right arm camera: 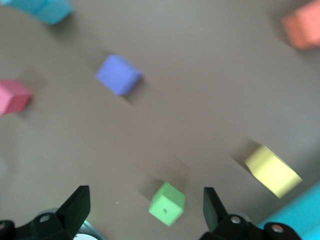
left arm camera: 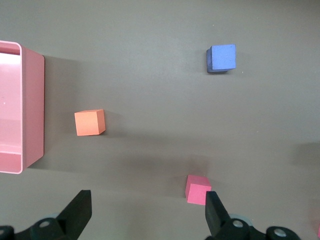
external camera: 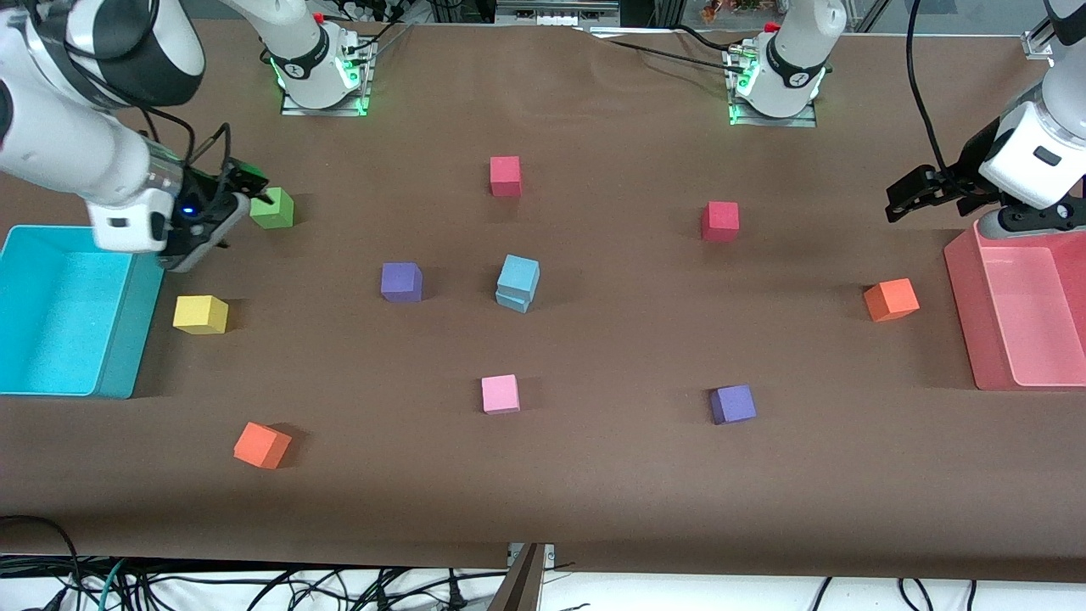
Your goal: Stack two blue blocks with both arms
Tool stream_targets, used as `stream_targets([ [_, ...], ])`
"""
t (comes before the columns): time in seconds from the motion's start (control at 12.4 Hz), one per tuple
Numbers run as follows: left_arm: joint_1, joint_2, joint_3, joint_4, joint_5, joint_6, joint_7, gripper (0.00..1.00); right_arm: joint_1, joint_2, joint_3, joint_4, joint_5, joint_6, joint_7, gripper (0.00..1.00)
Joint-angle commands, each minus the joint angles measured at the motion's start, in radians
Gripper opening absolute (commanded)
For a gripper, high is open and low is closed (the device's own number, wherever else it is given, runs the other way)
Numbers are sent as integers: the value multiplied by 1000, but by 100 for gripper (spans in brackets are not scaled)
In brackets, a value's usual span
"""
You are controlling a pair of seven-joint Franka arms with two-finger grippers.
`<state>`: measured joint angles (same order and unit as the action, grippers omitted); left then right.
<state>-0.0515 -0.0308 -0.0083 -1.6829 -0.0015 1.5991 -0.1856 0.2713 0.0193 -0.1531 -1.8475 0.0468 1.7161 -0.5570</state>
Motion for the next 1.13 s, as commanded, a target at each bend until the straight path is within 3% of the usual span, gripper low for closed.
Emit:
stream_targets([
  [0.0,18,-35,-18,-31,25,7,18,100,-36,36,4,85,-42,-33,131,100],
  [0.16,18,-41,-18,-31,23,7,18,100,-46,44,-5,151,-44,-27,153,100],
  [0.32,18,-41,-18,-31,23,4,18,100,-50,42,-75,157,-35,-18,283,100],
  [0.56,21,-44,-16,-29,25,1,38,100,-55,36,-66,191,-30,-18,473,100],
  [0.65,33,-44,-12,-29,25,1,82,100,-81,33,-36,200,-9,-20,547,100],
  [0.81,35,-44,4,-23,25,2,107,100,-241,2,151,191,16,-23,673,100],
  [1.05,36,-44,19,-23,25,1,156,100,-302,-25,199,157,19,-20,690,100],
])
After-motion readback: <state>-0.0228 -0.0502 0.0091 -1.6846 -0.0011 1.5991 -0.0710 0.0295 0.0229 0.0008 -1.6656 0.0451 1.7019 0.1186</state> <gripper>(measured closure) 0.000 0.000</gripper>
